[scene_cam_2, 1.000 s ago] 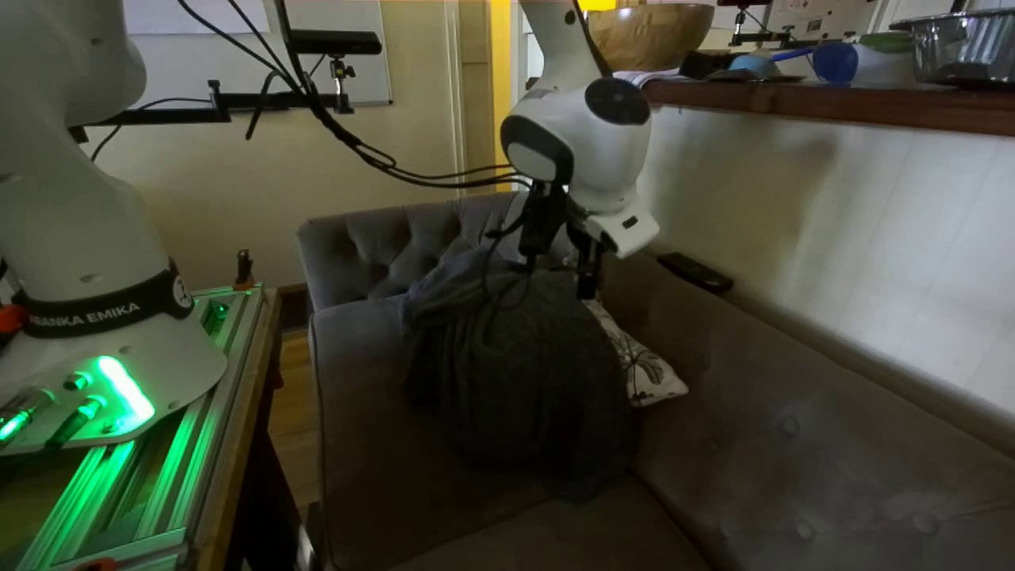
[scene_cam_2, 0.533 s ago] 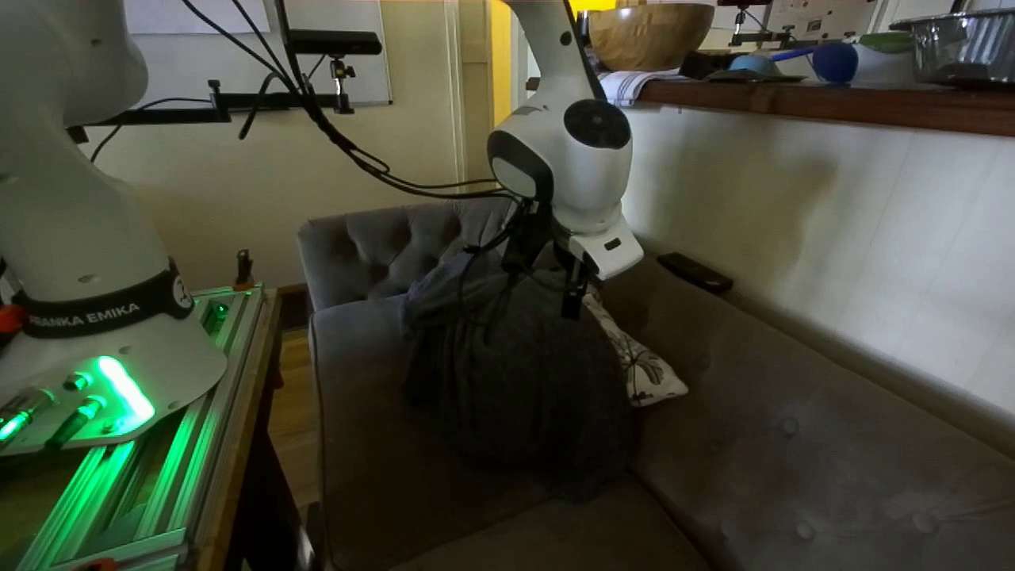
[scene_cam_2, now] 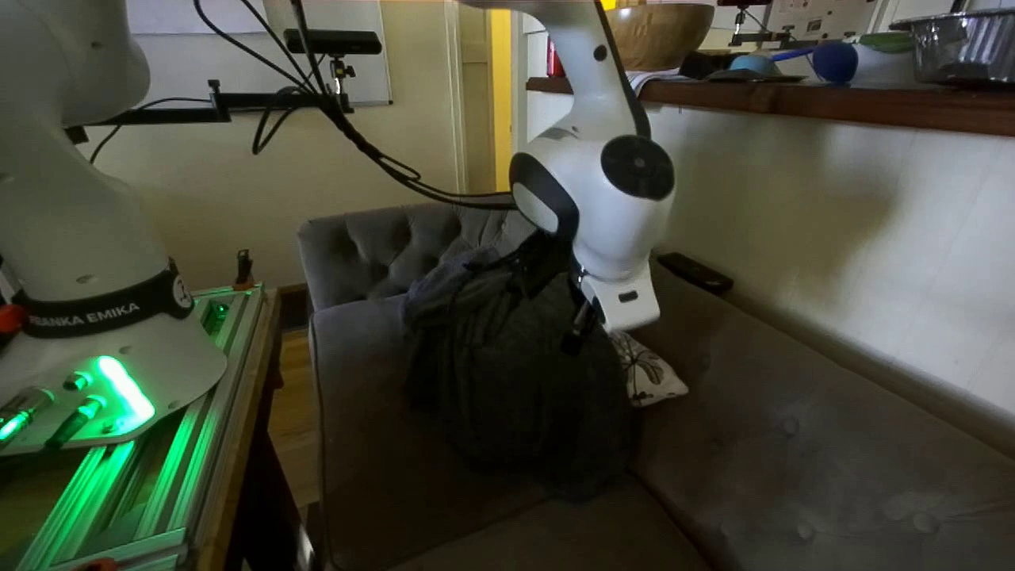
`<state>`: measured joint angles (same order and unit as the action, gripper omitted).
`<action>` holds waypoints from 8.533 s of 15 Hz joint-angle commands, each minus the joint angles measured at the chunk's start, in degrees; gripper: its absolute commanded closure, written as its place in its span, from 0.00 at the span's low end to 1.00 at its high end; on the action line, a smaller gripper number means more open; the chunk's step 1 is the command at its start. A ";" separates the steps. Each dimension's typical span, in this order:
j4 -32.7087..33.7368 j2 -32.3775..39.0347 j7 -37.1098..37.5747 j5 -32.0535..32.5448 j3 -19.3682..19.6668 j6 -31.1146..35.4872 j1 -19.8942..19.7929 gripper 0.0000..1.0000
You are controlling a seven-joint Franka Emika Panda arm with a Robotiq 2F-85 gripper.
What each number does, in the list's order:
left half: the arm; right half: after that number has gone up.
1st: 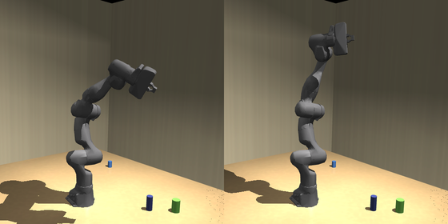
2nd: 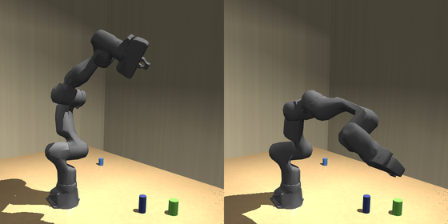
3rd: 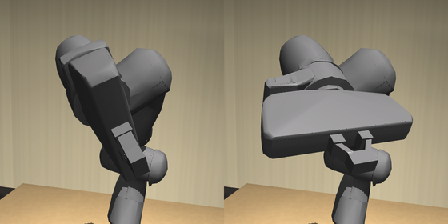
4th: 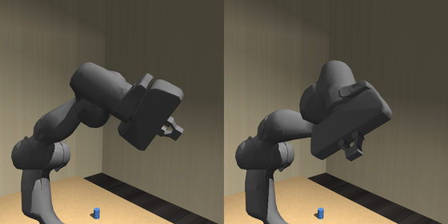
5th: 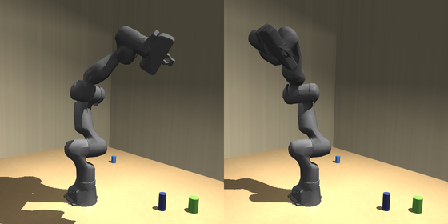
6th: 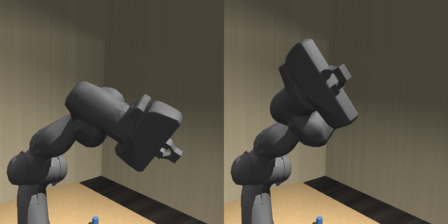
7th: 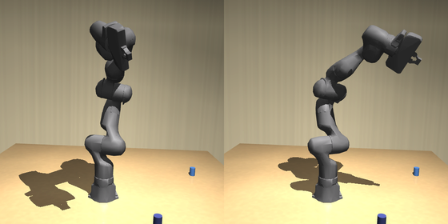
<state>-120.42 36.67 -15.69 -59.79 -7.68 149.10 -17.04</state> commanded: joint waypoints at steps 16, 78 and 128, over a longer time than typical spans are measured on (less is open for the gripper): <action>37.52 39.92 27.53 -5.10 10.81 -34.23 -5.26 0.00; 10.88 20.48 18.97 -19.34 18.29 -21.51 3.90 0.08; 39.00 46.31 31.53 -13.47 14.54 -34.91 -4.16 0.99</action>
<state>-82.11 82.53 15.33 -71.00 6.06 112.17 -20.56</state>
